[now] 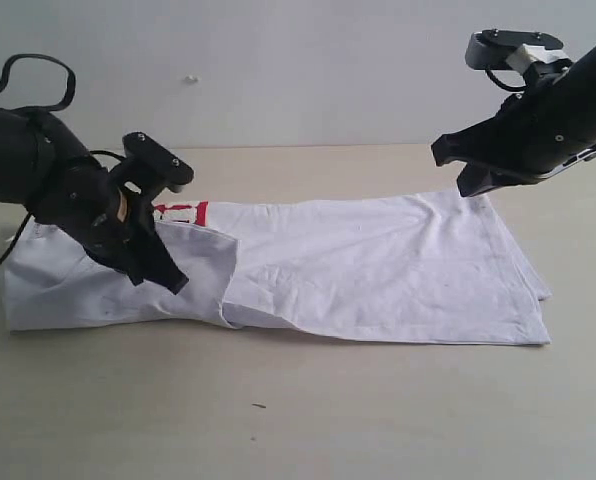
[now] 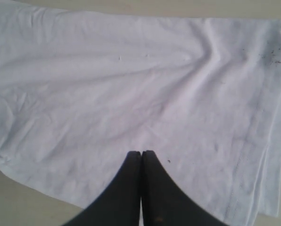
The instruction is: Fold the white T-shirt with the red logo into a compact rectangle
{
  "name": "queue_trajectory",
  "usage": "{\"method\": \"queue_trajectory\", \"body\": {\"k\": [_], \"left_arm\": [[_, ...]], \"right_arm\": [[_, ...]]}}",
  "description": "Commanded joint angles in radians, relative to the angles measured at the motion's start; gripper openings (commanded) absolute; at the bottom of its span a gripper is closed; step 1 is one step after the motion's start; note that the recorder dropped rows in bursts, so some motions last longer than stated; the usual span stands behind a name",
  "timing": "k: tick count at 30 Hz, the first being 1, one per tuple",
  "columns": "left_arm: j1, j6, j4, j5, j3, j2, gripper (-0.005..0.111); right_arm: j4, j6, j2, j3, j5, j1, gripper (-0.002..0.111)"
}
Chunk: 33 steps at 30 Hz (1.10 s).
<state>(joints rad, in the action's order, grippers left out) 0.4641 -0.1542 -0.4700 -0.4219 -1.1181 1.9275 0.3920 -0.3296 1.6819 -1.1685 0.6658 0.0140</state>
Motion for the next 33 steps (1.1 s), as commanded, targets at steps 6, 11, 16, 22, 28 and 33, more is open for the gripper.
{"method": "queue_trajectory", "body": {"k": [6, 11, 16, 22, 28, 33], "left_arm": [[-0.141, -0.093, -0.019, 0.237, -0.067, 0.145, 0.000], [-0.164, -0.093, -0.012, 0.239, -0.135, 0.209, 0.000], [-0.164, -0.093, 0.071, 0.255, -0.160, 0.194, 0.000], [-0.141, -0.093, 0.143, 0.152, -0.160, 0.139, 0.000], [-0.049, -0.049, 0.143, 0.000, -0.116, 0.033, 0.000], [0.010, -0.037, 0.151, -0.016, -0.026, -0.088, 0.000]], "right_arm": [[0.018, -0.018, -0.008, 0.003, -0.010, -0.002, 0.000], [0.018, -0.018, -0.008, 0.003, -0.016, -0.002, 0.000], [0.018, -0.018, -0.008, 0.003, -0.018, -0.002, 0.000], [0.018, -0.018, -0.008, 0.003, -0.024, -0.002, 0.000], [0.020, -0.018, -0.008, 0.003, -0.057, -0.002, 0.000], [0.020, -0.020, -0.008, 0.005, -0.028, -0.002, 0.000]]}}
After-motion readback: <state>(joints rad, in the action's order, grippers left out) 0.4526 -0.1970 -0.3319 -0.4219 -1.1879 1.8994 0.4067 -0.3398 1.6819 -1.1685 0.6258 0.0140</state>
